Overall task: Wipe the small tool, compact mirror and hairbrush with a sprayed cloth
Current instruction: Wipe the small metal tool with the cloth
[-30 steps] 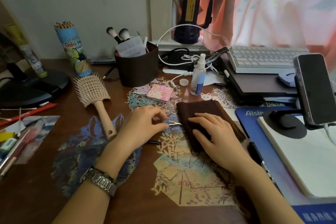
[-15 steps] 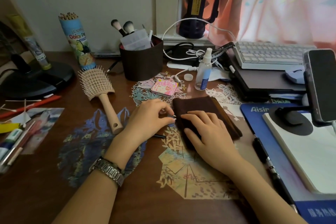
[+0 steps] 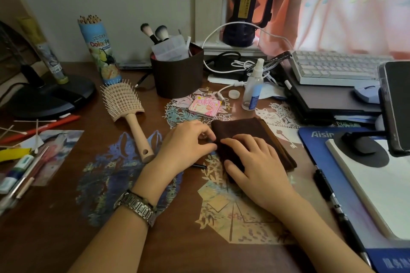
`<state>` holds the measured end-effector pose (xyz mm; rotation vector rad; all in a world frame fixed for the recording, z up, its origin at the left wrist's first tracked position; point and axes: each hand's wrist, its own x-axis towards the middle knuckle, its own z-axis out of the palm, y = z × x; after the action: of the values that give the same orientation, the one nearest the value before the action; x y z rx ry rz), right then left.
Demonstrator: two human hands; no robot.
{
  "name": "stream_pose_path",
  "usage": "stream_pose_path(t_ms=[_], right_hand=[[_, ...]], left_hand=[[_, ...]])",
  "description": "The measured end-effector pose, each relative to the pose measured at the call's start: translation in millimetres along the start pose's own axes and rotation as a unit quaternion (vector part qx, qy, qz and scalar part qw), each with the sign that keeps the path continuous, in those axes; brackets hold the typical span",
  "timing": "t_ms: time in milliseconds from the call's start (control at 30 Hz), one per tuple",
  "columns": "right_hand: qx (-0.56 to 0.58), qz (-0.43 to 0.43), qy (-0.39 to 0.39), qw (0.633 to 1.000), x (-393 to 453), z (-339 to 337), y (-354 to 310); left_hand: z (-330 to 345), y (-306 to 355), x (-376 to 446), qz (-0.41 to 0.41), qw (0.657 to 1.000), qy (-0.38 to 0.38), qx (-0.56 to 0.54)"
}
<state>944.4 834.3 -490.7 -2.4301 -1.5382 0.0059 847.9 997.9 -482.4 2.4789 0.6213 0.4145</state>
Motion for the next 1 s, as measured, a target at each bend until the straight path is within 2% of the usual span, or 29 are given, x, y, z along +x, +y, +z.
stream_pose_path(t_ms=[367,733,1000], right_hand=[[0.015,0.045,-0.010,0.999,-6,-9,26],[0.030,0.049,-0.014,0.998,-5,-12,29],[0.054,0.057,-0.008,0.997,-5,-15,26]], left_hand=[[-3,2,0,0.006,1.000,-0.022,0.016],[-3,9,-3,0.036,0.998,-0.024,0.035],[-13,0,-7,0.024,0.998,-0.028,0.054]])
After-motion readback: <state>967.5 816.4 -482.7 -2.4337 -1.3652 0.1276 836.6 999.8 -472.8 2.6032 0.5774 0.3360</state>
